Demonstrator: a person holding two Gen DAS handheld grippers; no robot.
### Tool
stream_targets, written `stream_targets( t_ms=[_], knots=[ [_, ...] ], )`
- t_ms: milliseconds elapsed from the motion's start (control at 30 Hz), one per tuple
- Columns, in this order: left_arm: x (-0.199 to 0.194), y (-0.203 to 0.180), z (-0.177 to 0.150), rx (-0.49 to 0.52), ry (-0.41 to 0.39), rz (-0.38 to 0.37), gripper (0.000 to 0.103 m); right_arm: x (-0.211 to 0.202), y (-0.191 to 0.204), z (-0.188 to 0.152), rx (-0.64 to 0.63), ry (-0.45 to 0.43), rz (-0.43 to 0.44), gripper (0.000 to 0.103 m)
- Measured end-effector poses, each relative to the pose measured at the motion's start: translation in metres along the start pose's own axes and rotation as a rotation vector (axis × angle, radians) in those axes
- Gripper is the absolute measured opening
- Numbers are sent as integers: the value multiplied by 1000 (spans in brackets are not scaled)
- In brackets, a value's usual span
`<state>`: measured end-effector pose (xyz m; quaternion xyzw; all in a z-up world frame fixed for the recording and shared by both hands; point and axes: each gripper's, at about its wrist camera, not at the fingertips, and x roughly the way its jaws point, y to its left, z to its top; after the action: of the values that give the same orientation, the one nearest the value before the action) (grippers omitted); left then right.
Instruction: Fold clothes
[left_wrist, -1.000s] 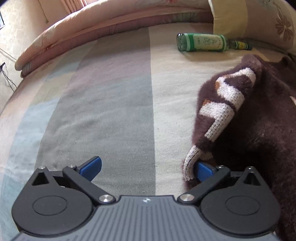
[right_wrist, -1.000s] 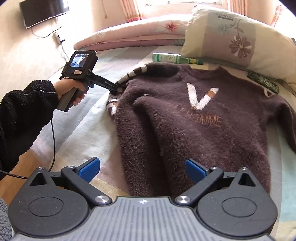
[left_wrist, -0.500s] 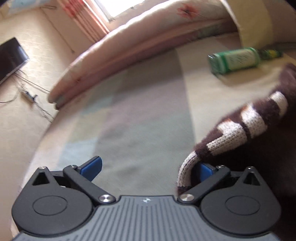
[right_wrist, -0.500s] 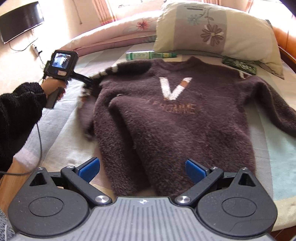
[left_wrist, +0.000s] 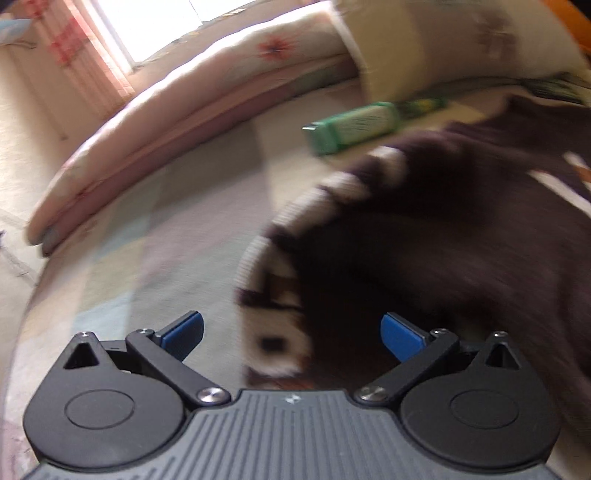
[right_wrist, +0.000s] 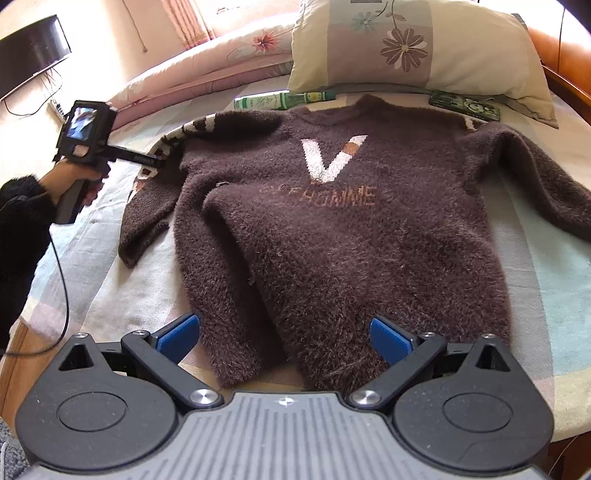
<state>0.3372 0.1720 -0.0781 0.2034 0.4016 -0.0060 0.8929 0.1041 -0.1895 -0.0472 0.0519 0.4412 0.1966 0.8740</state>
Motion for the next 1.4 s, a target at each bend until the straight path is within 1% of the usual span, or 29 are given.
stream_targets(
  t_ms=[67,233,267,333,400,500,567,667,733,767,833,900,967,1033,1167,1300,1333,1367,1400],
  knots=[
    [-8,-14,-10,29,9,-89,102,1,2,0,-4,2,5,101],
    [-1,-37,-29,91,79,-99,103,2,4,-1,-7,7,5,101],
    [4,-38,-32,106,95,-23,103,2,4,-2,-6,8,3,101],
    [5,-27,-34,48,92,-21,103,0,4,-3,-9,4,-7,101],
    [2,-12,-33,-32,78,32,103,-2,3,-4,-11,0,-16,101],
    [-2,7,-34,-71,51,153,103,-3,1,-6,-1,1,-23,102],
    [1,17,-34,-44,53,258,103,-2,0,-7,1,3,-25,102],
    [6,34,-37,-76,98,241,103,-3,0,-8,0,1,-22,102],
    [5,38,-41,-85,101,142,103,-4,1,-8,0,-5,-15,102],
    [5,36,-42,-73,103,132,103,-3,1,-8,2,-6,-12,102],
    [10,30,-44,-26,114,139,103,-1,2,-7,5,-6,-7,102],
    [15,25,-47,0,125,122,103,0,4,-7,-1,-2,-2,102],
    [19,29,-49,6,120,144,103,-1,6,-7,-11,1,1,102],
    [19,33,-47,4,106,222,103,-1,8,-7,-21,4,4,103],
    [25,38,-46,36,103,497,103,-3,8,-8,-22,9,-8,103],
    [21,50,-50,-52,93,315,102,-3,3,-8,-4,5,-14,103],
    [20,49,-53,-48,94,246,102,-3,2,-8,-1,7,-14,103],
    [21,46,-55,-27,100,226,102,-2,1,-8,1,8,-14,103],
    [26,43,-57,-6,111,245,102,-2,1,-7,1,8,-14,103]
  ],
)
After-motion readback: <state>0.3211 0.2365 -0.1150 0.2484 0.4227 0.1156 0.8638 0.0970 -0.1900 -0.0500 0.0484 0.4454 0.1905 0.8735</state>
